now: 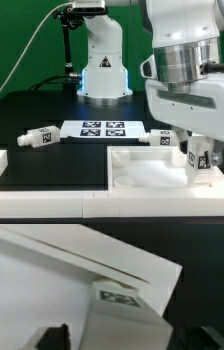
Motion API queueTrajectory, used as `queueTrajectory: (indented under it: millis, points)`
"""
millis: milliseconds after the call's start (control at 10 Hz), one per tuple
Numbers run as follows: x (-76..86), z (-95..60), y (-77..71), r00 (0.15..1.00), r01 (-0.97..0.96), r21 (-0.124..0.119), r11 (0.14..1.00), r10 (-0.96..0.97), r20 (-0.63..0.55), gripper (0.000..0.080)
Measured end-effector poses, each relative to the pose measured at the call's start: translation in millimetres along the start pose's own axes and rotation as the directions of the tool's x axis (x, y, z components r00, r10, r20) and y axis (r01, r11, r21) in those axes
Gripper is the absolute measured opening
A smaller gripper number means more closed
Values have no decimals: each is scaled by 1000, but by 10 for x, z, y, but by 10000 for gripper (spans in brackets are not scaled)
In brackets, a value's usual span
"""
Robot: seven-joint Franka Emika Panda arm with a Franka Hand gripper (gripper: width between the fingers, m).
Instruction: Assemble one leg
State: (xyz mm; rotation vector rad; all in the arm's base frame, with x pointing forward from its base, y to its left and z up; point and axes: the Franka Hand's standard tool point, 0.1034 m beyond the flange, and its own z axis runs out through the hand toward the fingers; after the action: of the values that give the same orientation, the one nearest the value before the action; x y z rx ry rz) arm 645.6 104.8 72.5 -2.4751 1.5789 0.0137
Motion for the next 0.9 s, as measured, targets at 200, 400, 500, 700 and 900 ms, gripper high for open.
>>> queueTrajectory:
  millis: [200,400,500,700,900]
  points:
    - [-44,-6,-10,948,319,-14,948,-319,-11,622]
    - [-65,5,-7,891,454,-25,891,-454,-17,648]
    - [-46,4,-1,852,523,-29,852,-524,-16,648]
    - [-78,-3,-50,553,827,-98,554,-832,-35,649]
    - [-54,-2,-54,493,862,-107,495,-869,-41,649]
